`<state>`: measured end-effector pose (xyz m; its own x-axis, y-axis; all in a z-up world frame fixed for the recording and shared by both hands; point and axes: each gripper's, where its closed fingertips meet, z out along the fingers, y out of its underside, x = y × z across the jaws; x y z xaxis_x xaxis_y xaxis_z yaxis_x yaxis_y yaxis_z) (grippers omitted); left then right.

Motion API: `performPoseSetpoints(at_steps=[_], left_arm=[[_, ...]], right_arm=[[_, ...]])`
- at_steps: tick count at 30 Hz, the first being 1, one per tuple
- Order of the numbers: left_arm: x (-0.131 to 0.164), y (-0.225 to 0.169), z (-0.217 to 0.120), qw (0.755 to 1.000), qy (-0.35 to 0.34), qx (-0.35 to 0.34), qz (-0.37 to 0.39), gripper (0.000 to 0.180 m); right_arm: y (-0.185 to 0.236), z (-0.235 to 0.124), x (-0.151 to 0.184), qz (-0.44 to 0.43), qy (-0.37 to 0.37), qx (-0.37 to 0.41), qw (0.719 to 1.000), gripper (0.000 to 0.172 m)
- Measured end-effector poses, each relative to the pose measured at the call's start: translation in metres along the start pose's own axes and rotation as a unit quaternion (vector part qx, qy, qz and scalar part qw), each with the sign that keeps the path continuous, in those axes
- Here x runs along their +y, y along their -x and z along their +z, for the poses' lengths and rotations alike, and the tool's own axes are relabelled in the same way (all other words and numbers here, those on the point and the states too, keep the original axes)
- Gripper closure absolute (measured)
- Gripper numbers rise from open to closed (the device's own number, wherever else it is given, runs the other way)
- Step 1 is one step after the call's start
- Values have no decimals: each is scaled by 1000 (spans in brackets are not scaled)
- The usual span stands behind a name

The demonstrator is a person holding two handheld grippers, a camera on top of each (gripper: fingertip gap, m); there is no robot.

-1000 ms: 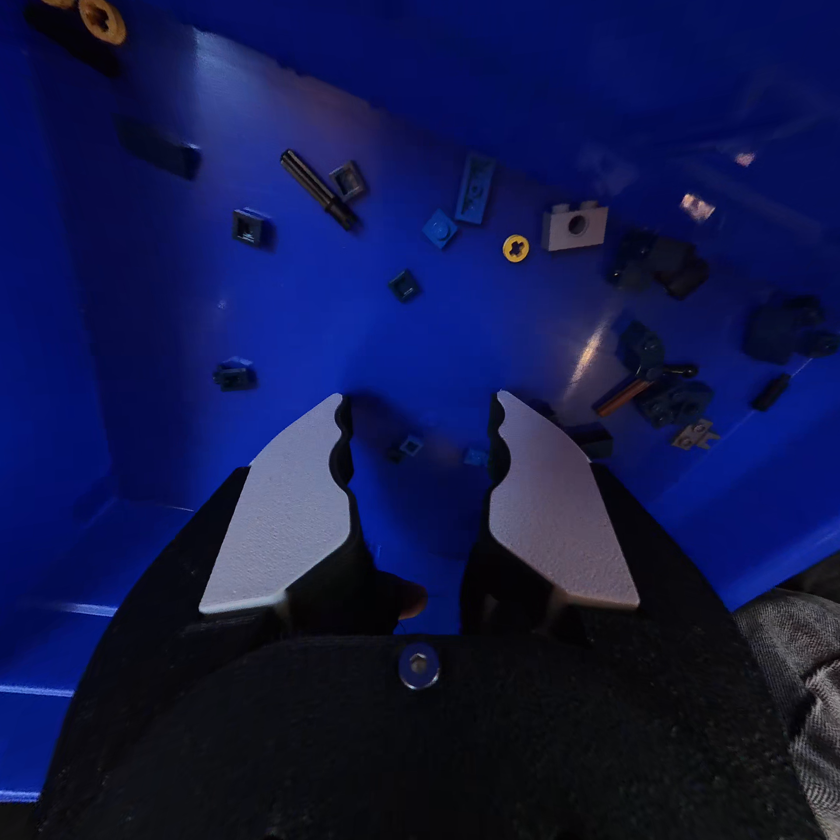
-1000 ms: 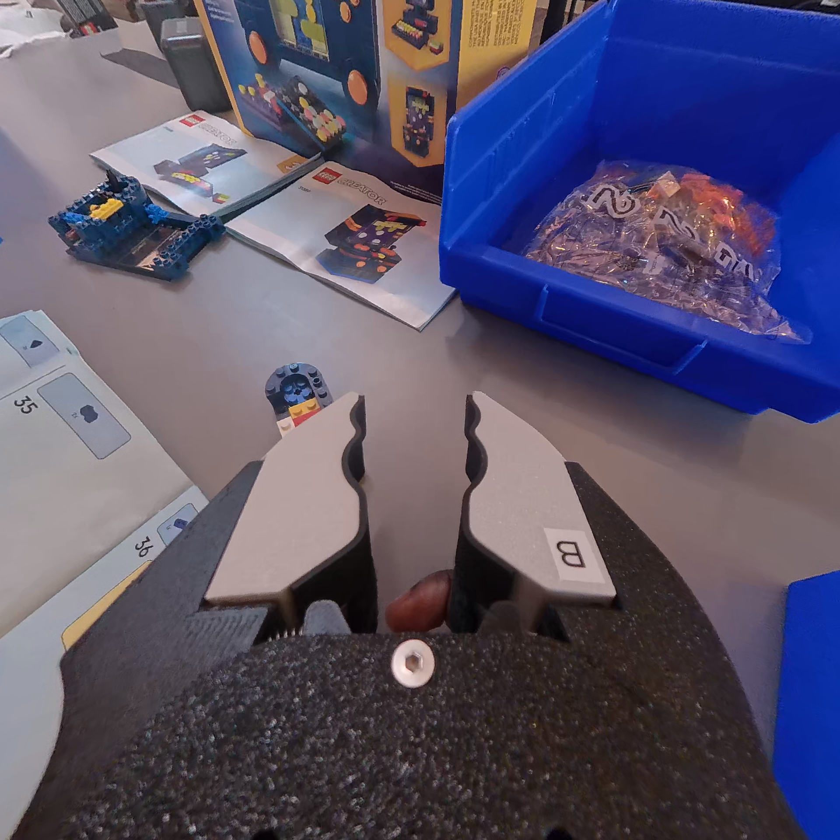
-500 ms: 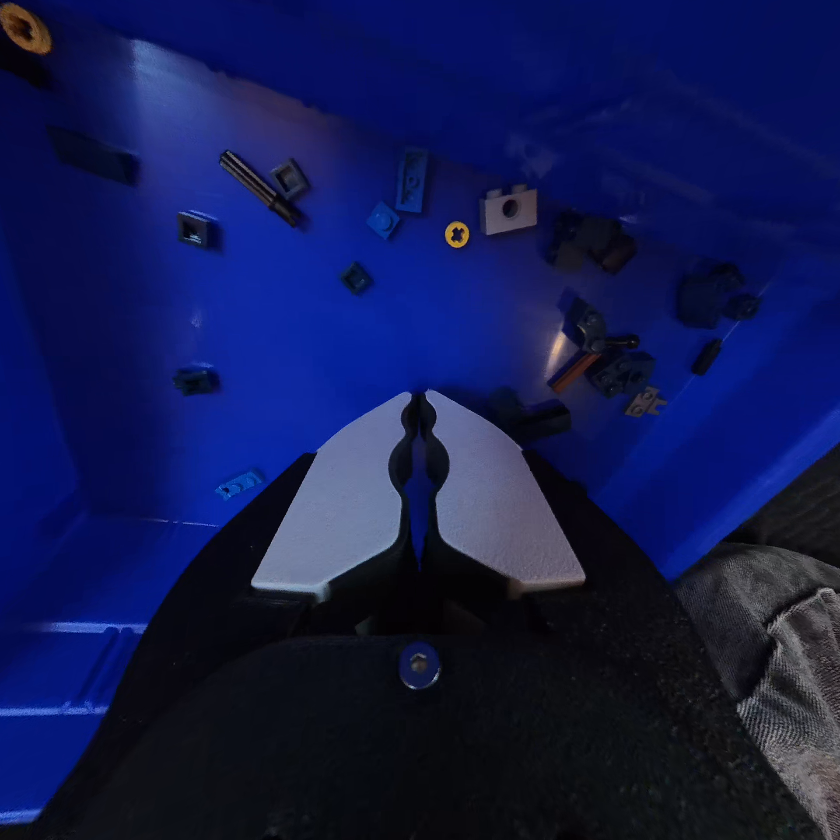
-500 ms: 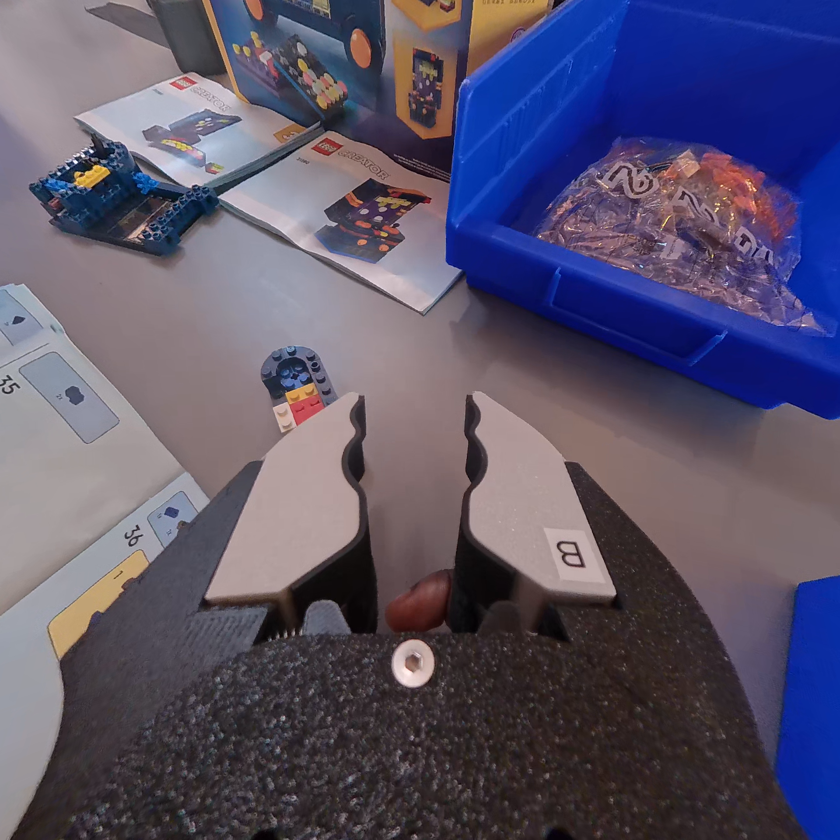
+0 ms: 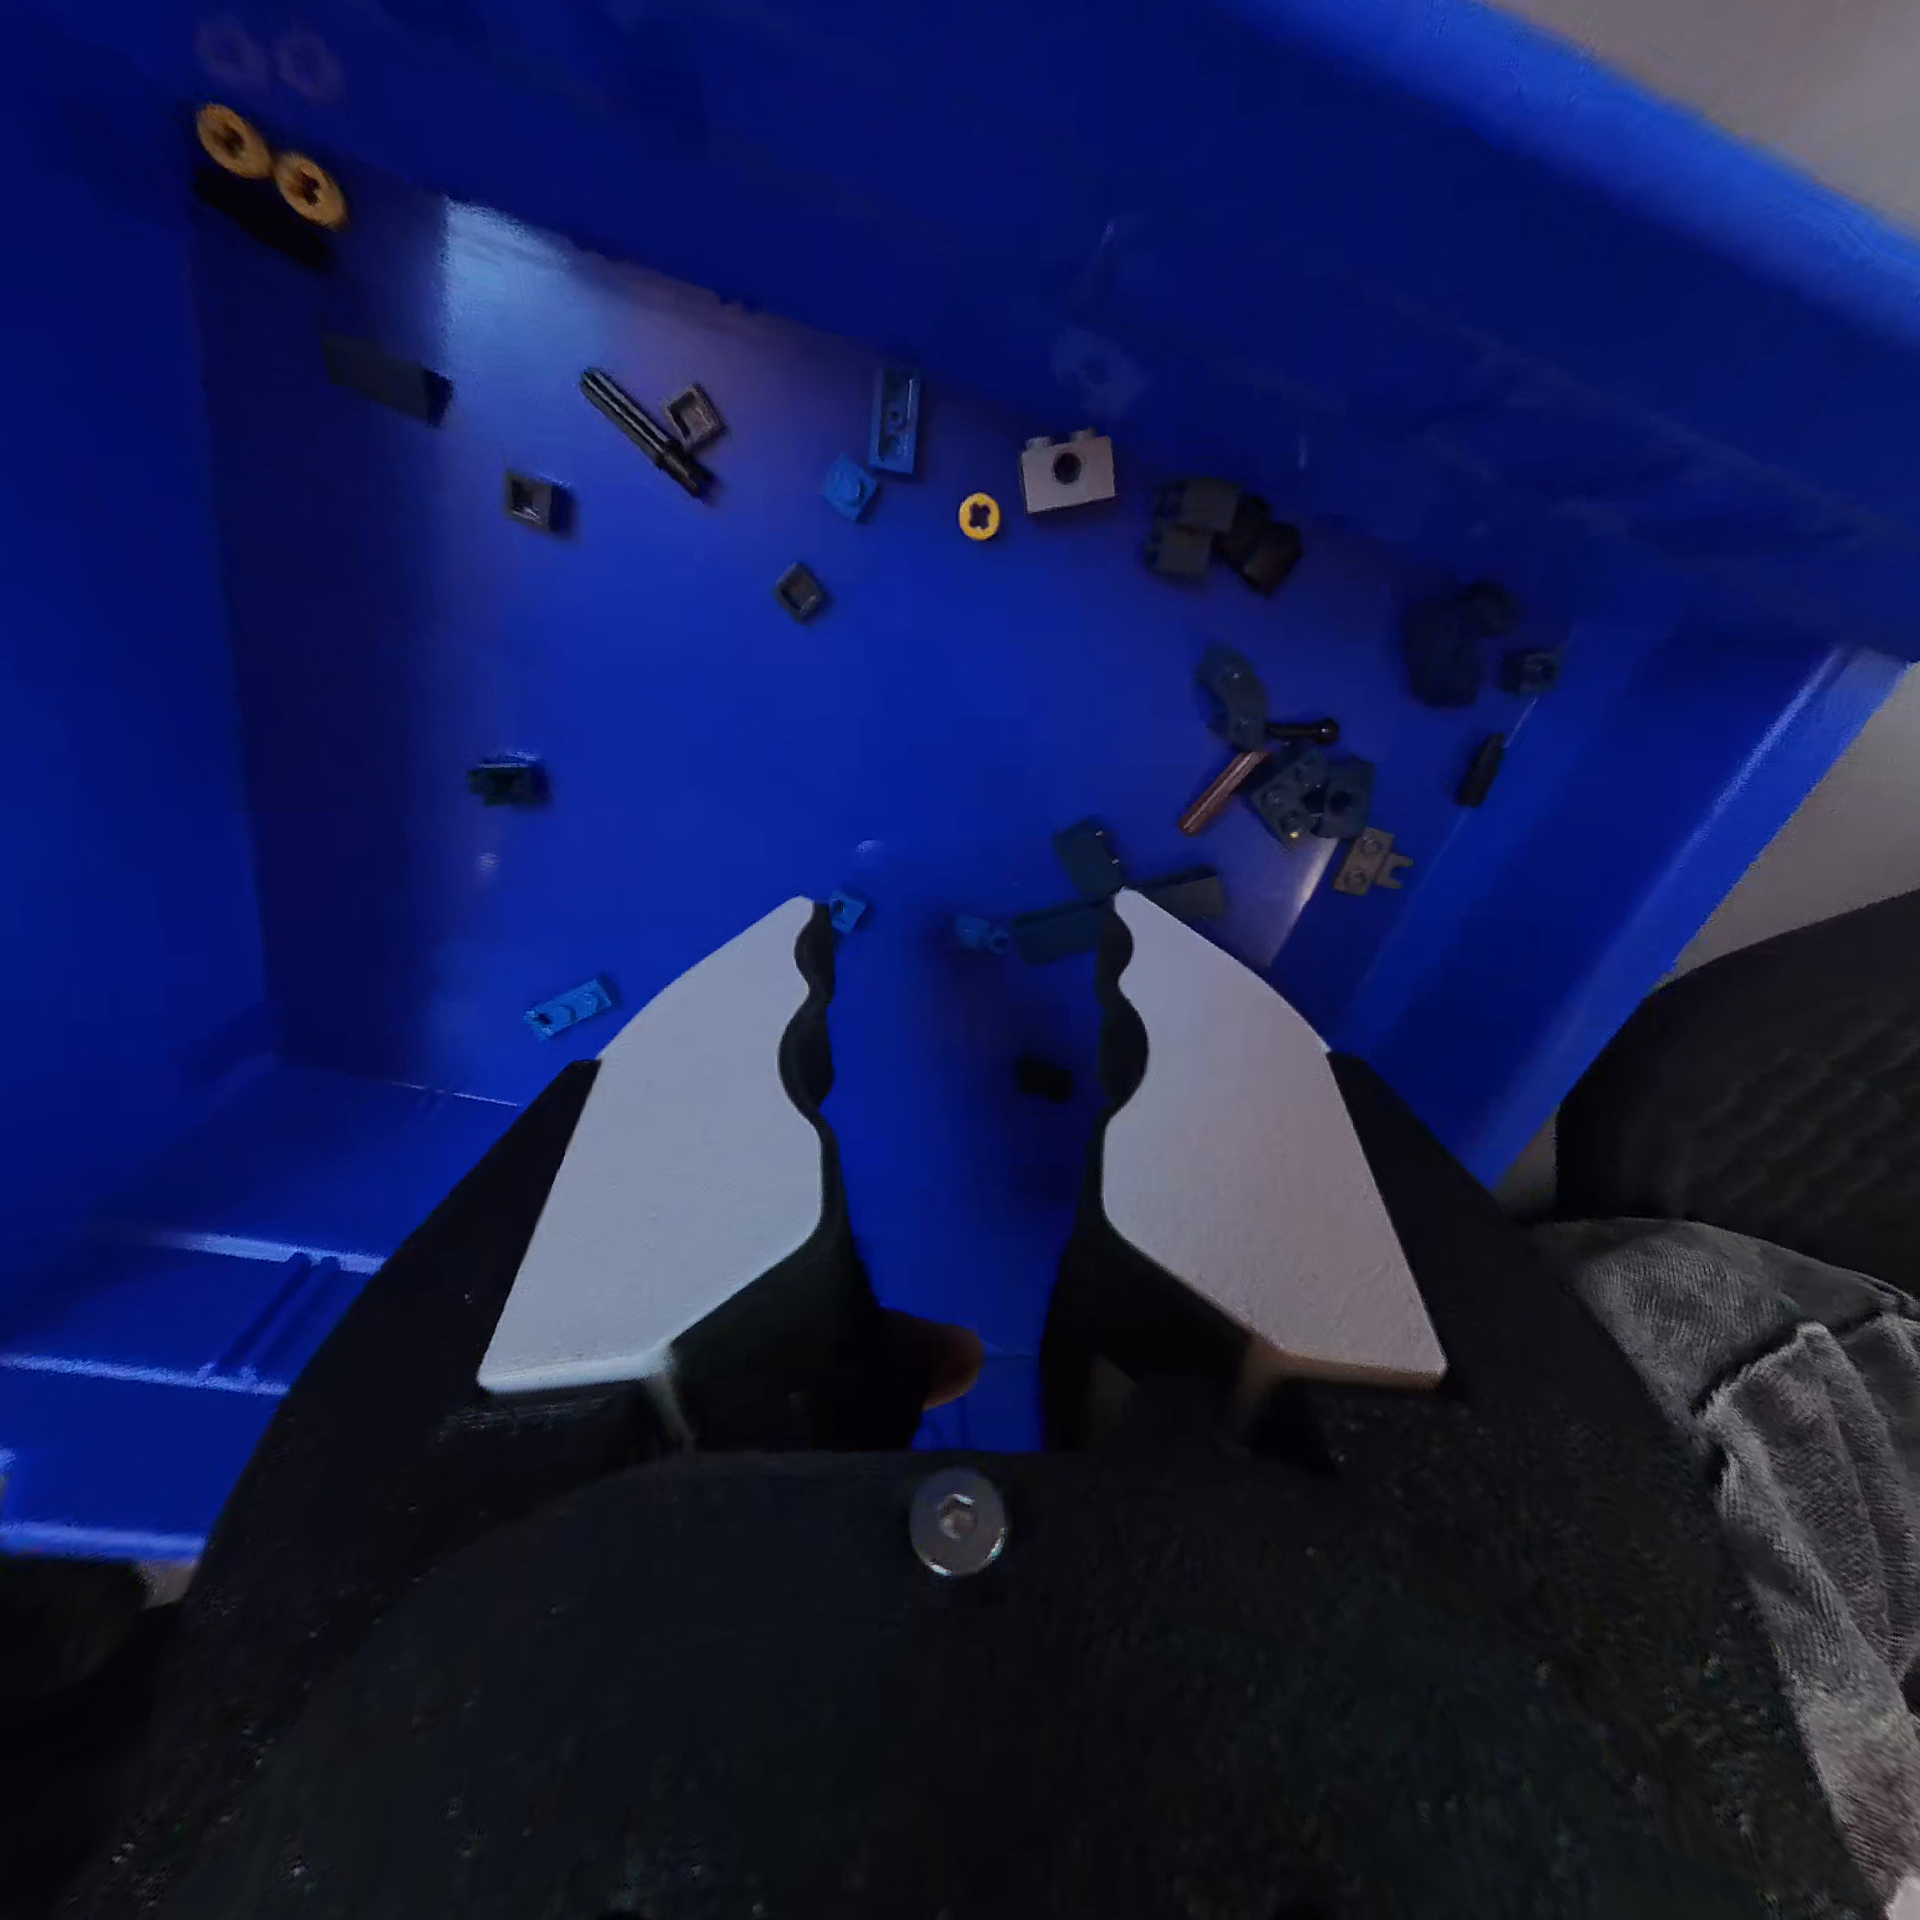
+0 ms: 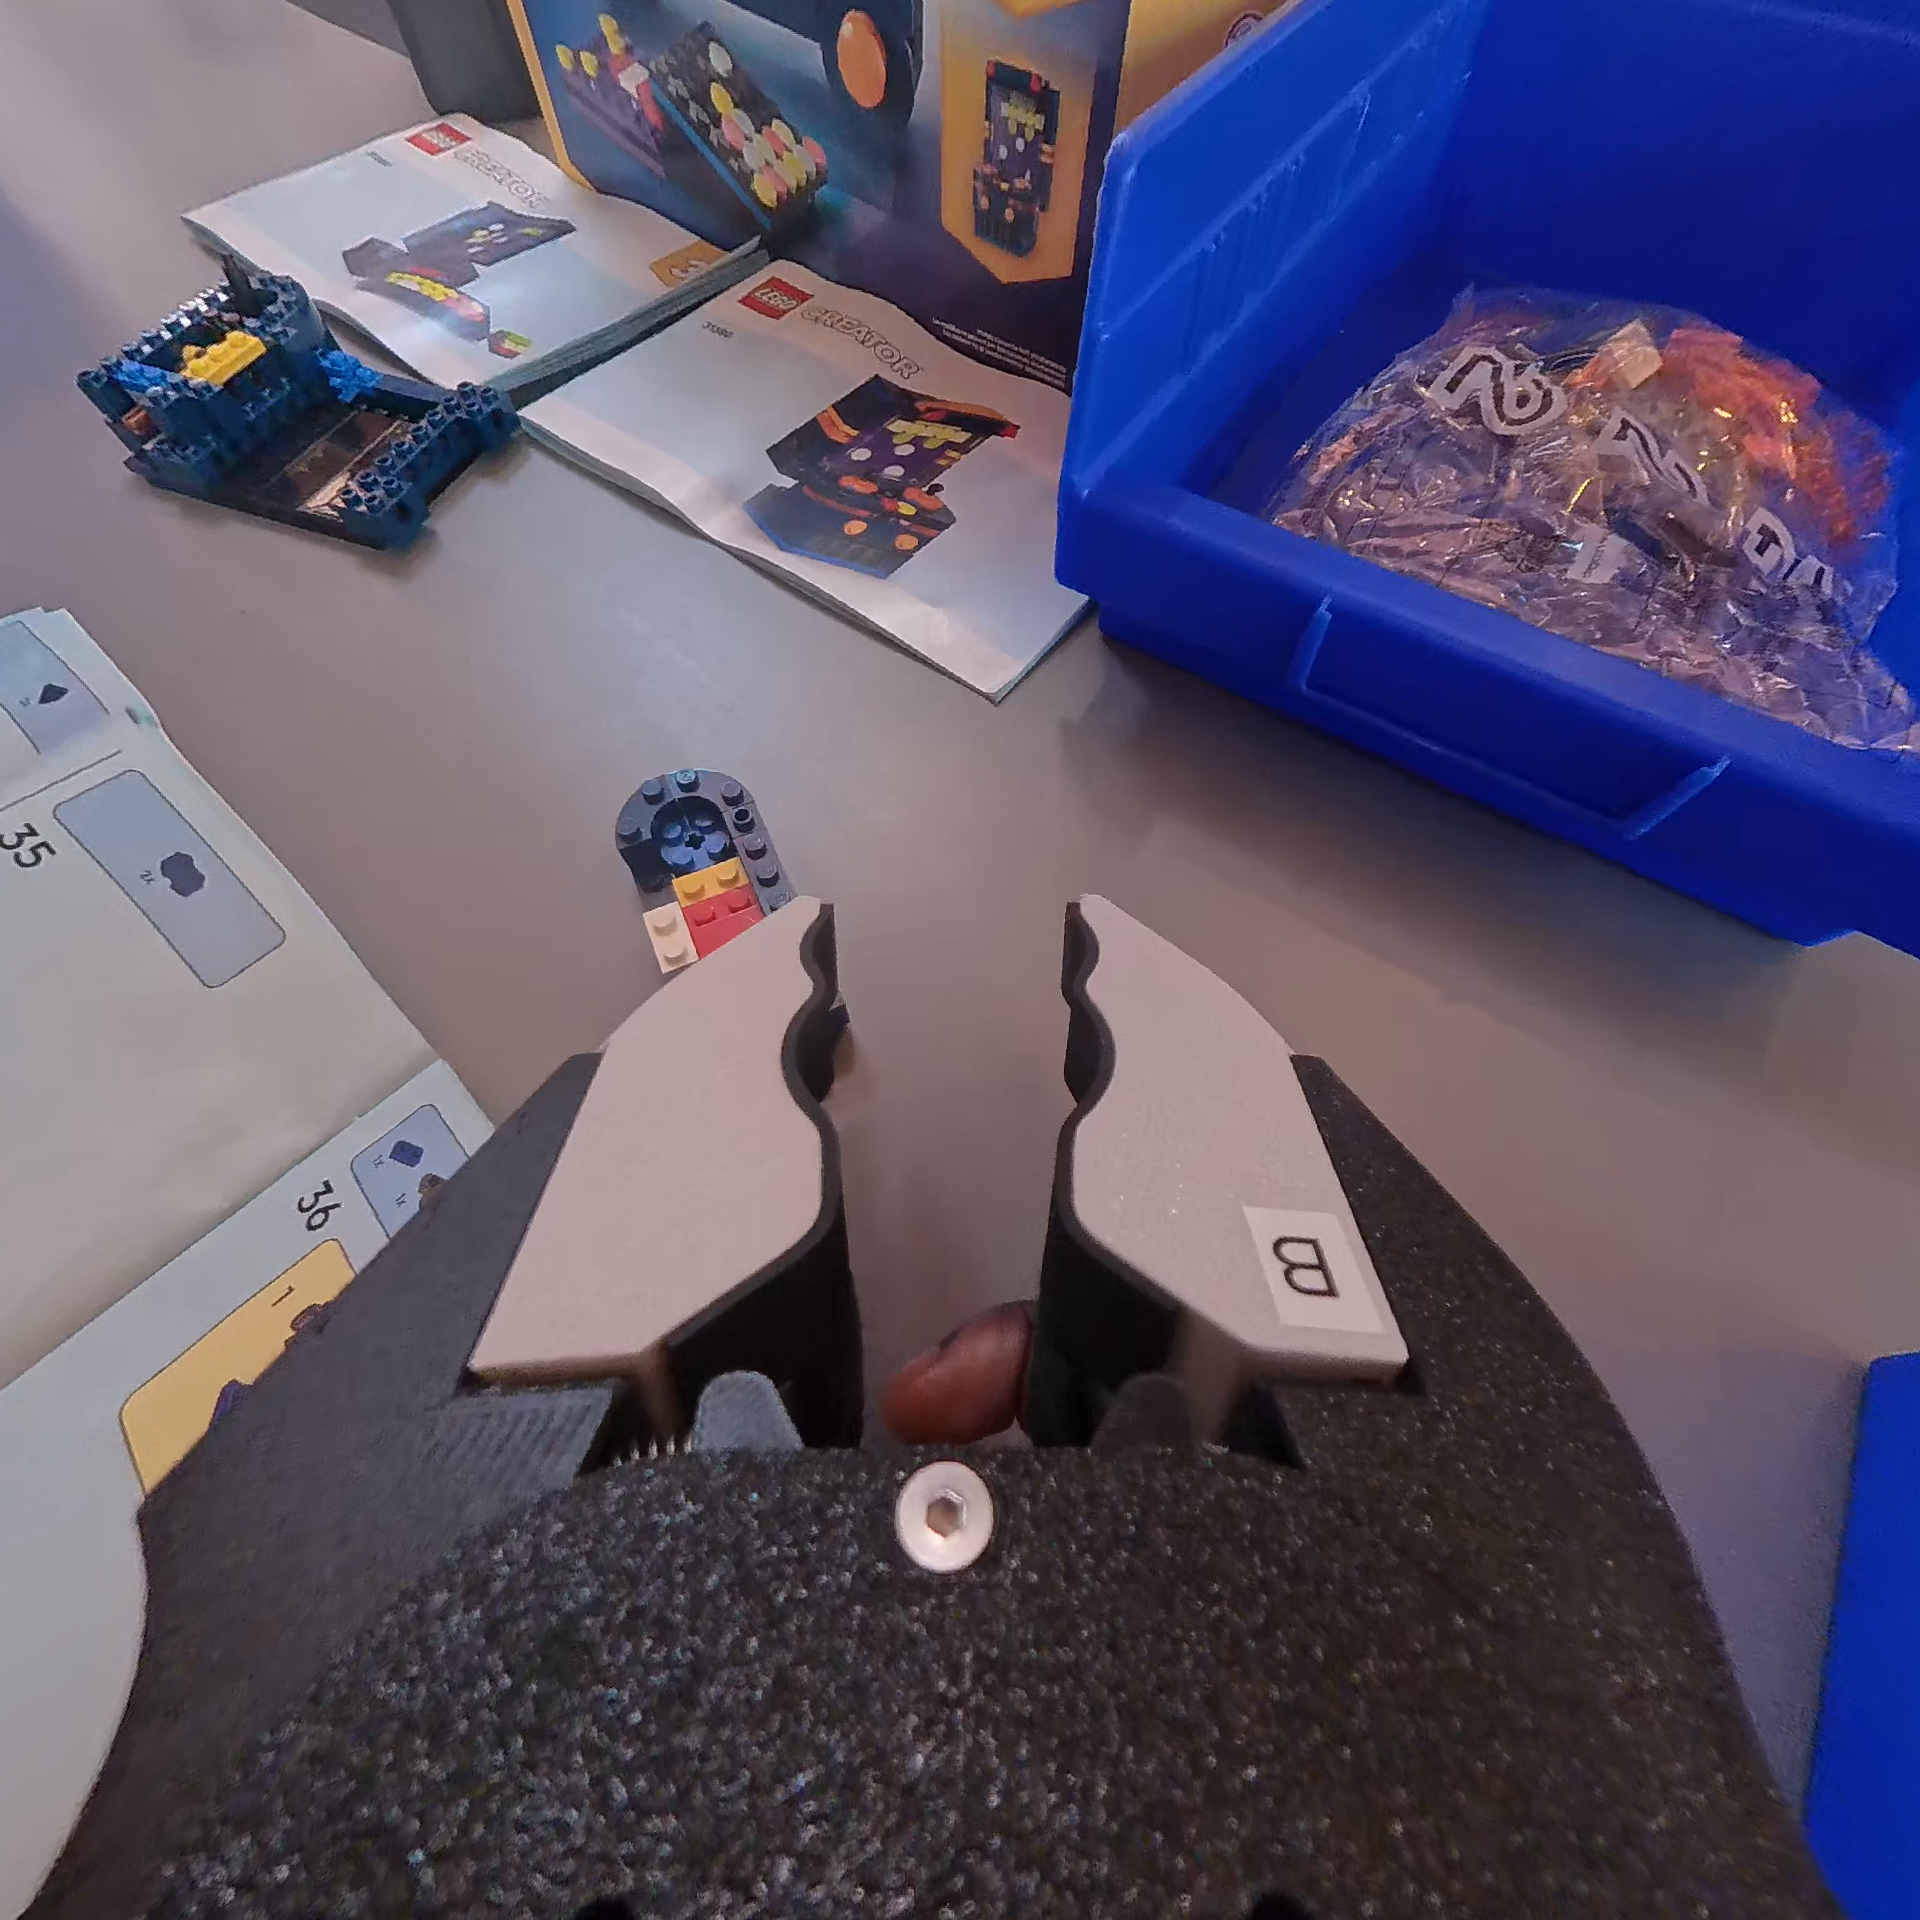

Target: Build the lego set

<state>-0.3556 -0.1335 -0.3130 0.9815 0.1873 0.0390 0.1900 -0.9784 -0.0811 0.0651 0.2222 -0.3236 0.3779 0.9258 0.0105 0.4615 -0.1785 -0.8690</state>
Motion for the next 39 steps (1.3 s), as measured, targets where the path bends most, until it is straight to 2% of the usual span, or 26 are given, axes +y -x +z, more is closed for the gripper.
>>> performPoseSetpoints(at_steps=[3, 6, 9, 11, 13, 14, 16, 18, 20, 23, 25, 32, 37, 39], left_arm=[[-17, -3, -13, 997, -44, -34, 55, 132], [-37, -38, -26, 986, -103, 12, 130, 133], [-42, -77, -37, 973, -127, 41, 189, 129], [-27, -95, -33, 974, -90, 29, 205, 119], [-7, -101, -19, 978, -56, -20, 201, 103], [8, -104, -10, 978, -39, -33, 204, 102], [37, -108, 13, 976, -4, -52, 211, 112], [56, -113, 37, 972, 18, -53, 230, 153], [63, -112, 40, 963, 9, -88, 253, 153], [82, -142, 40, 954, 13, -41, 298, 154], [89, -161, 41, 936, 22, -23, 350, 154], [95, -166, 41, 890, 9, -25, 455, 153], [94, -169, 40, 886, -2, -27, 462, 152], [86, -177, 26, 894, -64, -5, 442, 154]], right_arm=[[0, 0, 0, 1, -1, 0, 1000, 130], [-1, -1, 0, 2, -2, 0, 1000, 130], [-3, 0, 0, 6, -4, 0, 1000, 130], [-4, 0, 2, 15, -3, 0, 1000, 130], [-5, 1, 3, 20, -2, -2, 1000, 130], [-5, 1, 3, 21, -2, -1, 1000, 130], [-5, 1, 3, 20, -2, -1, 1000, 130], [-5, 2, 4, 19, 2, -1, 1000, 130], [-5, 3, 5, 18, 5, -1, 1000, 130], [-4, 3, 5, 14, 6, -1, 1000, 130], [-4, 3, 5, 14, 7, 0, 1000, 131], [-2, 3, 5, 13, 5, -10, 1000, 132], [0, 2, 4, 17, -1, -24, 1000, 133], [0, 1, 2, 20, -8, -27, 999, 133]])
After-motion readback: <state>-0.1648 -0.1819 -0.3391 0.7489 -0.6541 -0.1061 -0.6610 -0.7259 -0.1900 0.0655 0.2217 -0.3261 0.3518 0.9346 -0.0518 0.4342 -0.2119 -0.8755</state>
